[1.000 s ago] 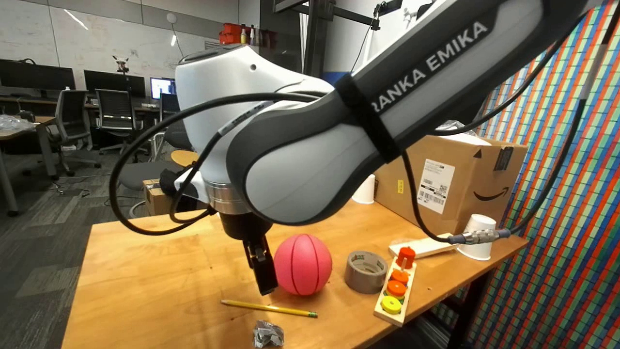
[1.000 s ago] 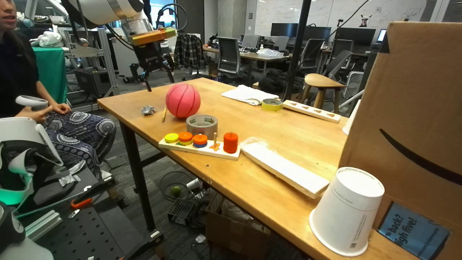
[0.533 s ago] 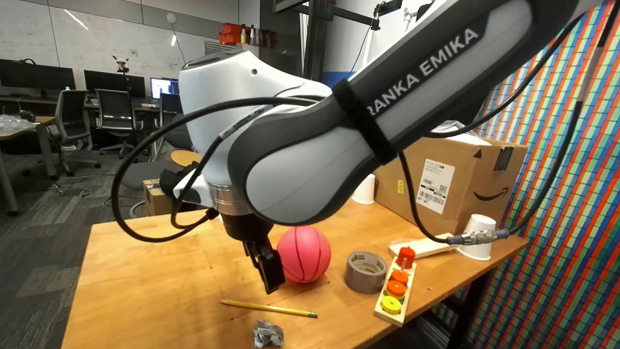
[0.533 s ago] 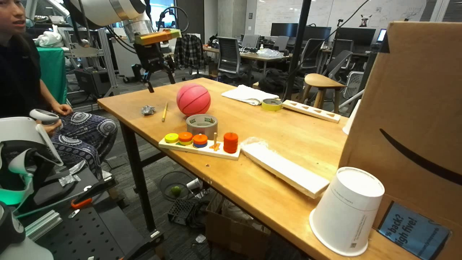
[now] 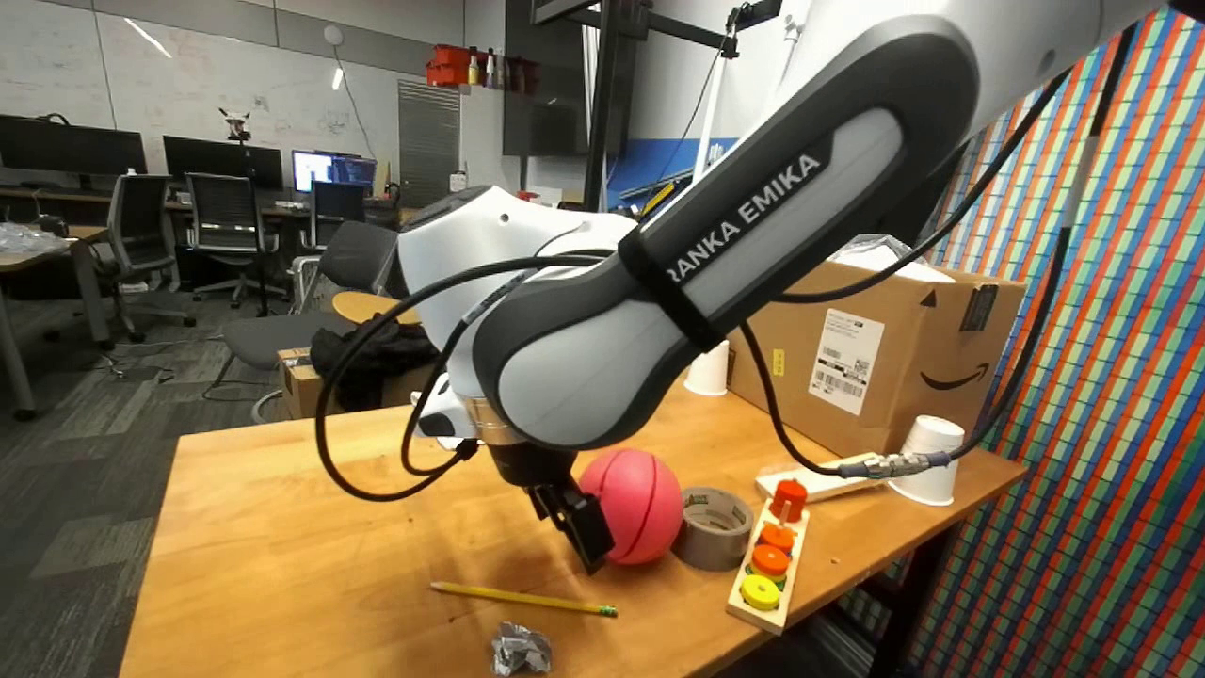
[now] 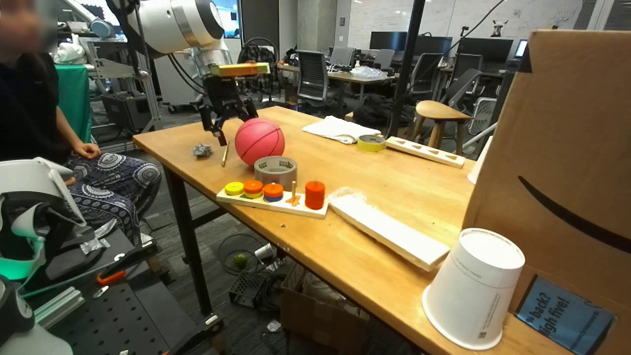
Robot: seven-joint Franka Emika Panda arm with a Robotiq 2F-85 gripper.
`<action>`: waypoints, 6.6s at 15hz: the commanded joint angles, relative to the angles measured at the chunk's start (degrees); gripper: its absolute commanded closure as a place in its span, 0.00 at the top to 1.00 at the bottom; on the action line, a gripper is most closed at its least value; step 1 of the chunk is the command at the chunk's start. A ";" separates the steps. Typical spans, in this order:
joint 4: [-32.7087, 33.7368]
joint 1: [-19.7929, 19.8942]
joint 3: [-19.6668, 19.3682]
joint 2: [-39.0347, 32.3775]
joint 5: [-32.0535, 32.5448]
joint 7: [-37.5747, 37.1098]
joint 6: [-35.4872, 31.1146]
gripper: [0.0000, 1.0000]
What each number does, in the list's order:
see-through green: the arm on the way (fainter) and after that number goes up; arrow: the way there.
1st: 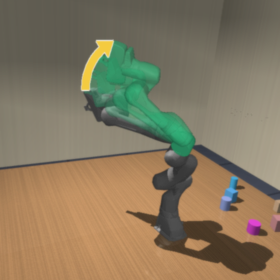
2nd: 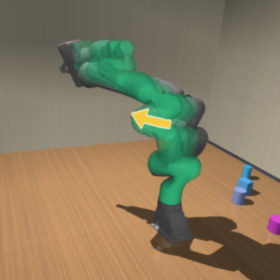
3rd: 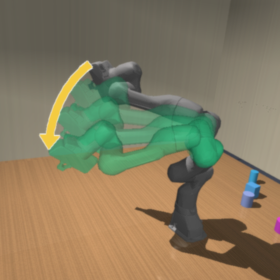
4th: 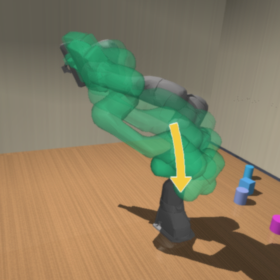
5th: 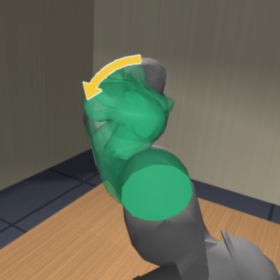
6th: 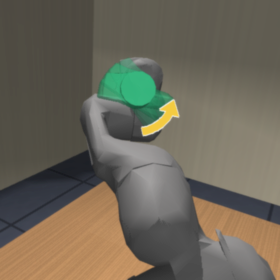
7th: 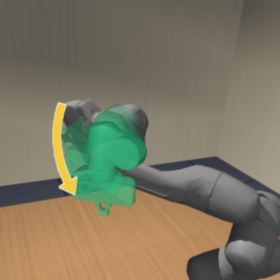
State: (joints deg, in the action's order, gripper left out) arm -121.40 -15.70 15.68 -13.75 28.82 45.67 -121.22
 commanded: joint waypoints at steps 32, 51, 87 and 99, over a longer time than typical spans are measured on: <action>17.92 1.63 -6.62 -11.12 16.39 -4.78 14.21 1.00; 5.77 -3.86 -0.04 3.26 33.05 -42.10 49.74 1.00; -0.65 6.20 -3.81 3.82 8.46 -15.27 22.13 1.00; -1.42 6.35 -3.33 2.17 6.47 -13.73 22.04 1.00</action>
State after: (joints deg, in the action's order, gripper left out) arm -122.33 -9.37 12.37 -12.10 36.13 29.93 -98.94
